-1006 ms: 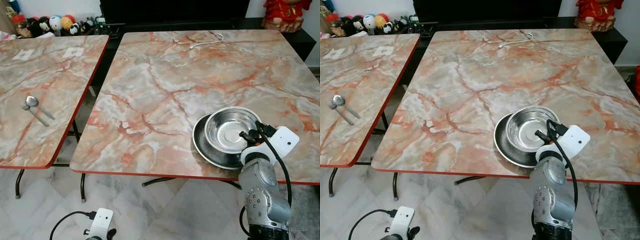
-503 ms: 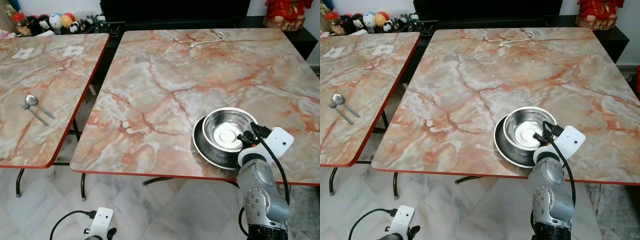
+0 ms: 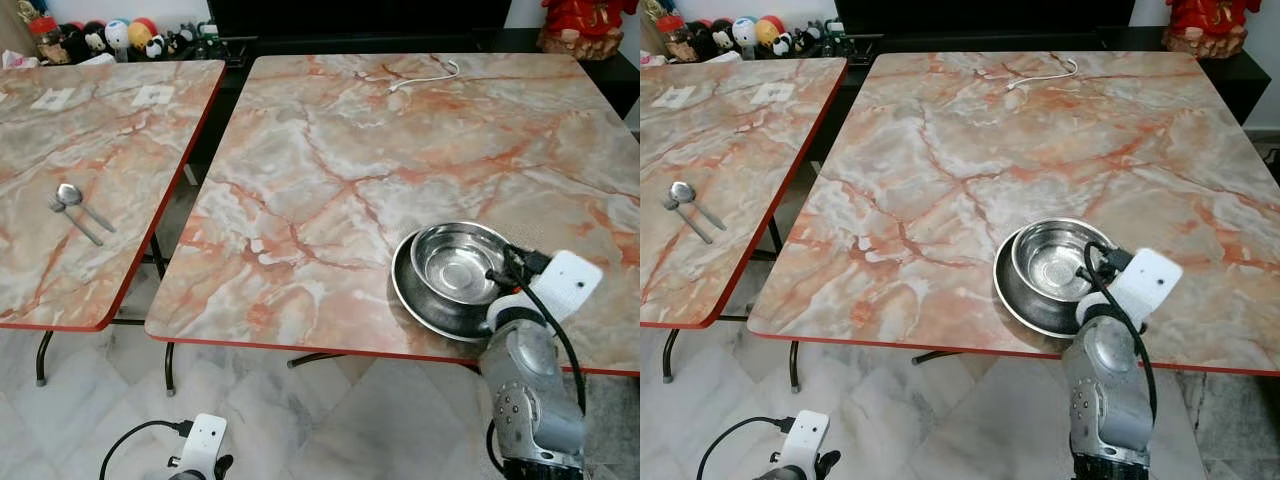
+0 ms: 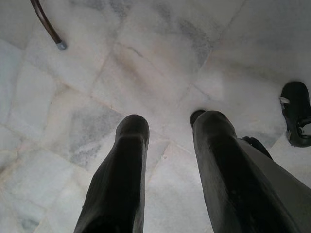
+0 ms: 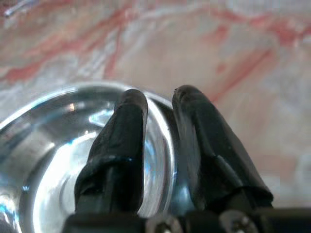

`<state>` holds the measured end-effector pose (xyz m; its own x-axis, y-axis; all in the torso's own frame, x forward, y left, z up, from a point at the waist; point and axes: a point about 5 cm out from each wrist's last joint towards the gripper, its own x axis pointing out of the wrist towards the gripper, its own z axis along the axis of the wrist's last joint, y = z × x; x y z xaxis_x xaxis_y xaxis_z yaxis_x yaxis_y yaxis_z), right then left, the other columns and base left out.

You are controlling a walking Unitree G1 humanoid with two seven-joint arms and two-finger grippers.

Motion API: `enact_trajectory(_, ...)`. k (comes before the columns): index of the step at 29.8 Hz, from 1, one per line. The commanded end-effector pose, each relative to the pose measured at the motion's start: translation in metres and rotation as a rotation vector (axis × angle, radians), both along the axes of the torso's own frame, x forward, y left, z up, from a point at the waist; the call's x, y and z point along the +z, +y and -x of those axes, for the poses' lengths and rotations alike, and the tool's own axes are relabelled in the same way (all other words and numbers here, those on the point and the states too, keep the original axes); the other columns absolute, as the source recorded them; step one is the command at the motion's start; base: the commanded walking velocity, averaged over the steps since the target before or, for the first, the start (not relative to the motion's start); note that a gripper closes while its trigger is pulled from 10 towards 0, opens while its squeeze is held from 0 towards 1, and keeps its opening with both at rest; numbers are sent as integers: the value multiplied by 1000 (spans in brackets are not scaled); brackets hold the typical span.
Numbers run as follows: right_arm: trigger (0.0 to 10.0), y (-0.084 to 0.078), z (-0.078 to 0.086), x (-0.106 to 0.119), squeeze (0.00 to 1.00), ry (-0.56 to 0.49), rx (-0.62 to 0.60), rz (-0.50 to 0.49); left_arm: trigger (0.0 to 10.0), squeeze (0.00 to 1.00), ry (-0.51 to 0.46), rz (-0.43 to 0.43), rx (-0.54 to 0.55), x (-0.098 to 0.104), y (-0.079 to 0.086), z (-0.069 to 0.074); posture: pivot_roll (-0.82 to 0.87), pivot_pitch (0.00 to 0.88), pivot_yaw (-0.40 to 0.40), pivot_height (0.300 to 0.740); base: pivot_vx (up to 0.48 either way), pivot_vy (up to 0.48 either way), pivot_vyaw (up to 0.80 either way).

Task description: Setting the table

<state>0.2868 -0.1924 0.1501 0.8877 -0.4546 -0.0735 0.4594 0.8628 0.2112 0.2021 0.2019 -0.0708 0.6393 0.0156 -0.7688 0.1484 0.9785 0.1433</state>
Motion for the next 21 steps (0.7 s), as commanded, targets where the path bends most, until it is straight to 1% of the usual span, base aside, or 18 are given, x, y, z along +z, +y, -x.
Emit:
enact_trajectory(1,10000,1,6,0,0,7,-13,18,10000,0,21,-5,16,-2,4,5,-157,142,66,740,0,0,0)
enact_trajectory(5,10000,0,11,-2,0,16,-23,18,10000,0,19,-4,16,-2,4,4,-159,141,64,740,0,0,0)
enact_trajectory(9,10000,0,12,-1,0,19,-26,30,10000,0,15,-2,16,-2,3,4,-161,141,61,740,0,0,0)
enact_trajectory(12,10000,-1,11,4,0,-13,-13,73,10000,0,12,-1,18,-2,2,3,-160,140,59,740,0,0,0)
enact_trajectory(14,10000,5,5,12,0,-70,64,108,10000,0,11,-2,21,-2,3,3,-167,143,63,740,0,0,0)
enact_trajectory(15,10000,10,2,15,0,-96,123,126,10000,0,10,-1,23,-2,3,3,-171,145,65,740,0,0,0)
enact_trajectory(16,10000,22,-5,19,0,-137,260,195,10000,0,10,-1,26,-2,3,3,-172,144,65,740,0,0,0)
enact_trajectory(17,10000,26,-6,21,0,-148,313,223,10000,0,9,0,31,-2,3,3,-170,146,64,740,0,0,0)
enact_trajectory(19,10000,31,-8,23,0,-162,369,250,10000,0,9,1,36,-2,3,3,-169,147,60,740,0,0,0)
enact_trajectory(21,10000,40,-13,27,0,-194,502,272,10000,0,8,1,52,-2,5,4,-168,146,55,740,0,0,0)
